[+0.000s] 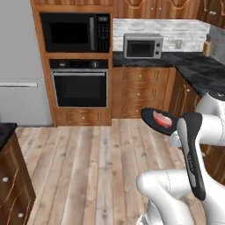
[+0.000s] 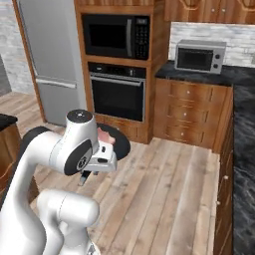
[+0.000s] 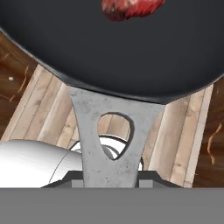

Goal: Pick up the pan with the steak in it and place it on the dining table. Then place the steak on the plate.

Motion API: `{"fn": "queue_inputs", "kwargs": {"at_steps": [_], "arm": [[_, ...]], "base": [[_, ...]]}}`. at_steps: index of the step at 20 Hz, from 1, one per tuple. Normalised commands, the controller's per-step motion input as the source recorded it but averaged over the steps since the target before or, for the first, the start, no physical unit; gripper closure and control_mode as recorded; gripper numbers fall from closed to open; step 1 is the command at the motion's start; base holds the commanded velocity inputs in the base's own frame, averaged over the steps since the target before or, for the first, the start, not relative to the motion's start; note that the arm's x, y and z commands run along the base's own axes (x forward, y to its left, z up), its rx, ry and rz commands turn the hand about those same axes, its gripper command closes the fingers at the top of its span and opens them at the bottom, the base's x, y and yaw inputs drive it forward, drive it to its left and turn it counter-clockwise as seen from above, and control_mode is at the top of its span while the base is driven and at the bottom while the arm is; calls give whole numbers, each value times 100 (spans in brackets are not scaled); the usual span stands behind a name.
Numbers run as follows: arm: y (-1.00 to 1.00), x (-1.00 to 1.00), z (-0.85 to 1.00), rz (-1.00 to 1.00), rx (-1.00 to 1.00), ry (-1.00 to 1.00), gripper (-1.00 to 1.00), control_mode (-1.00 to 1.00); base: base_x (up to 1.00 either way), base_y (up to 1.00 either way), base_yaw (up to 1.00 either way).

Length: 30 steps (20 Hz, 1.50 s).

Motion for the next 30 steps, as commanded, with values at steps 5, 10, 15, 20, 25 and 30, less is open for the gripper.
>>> {"fn": "queue_inputs", "kwargs": {"at_steps": [5, 10, 15, 20, 25, 30], "arm": [[0, 0, 0, 0, 0, 0, 100, 100], [0, 0, 0, 0, 0, 0, 100, 100], [0, 0, 0, 0, 0, 0, 100, 100], [0, 0, 0, 0, 0, 0, 100, 100], [0, 0, 0, 0, 0, 0, 100, 100], [0, 0, 0, 0, 0, 0, 100, 100]], "base": [[-5, 0, 50], [-5, 0, 50], [-5, 0, 50], [-5, 0, 50], [-5, 0, 50], [-4, 0, 50]]}}
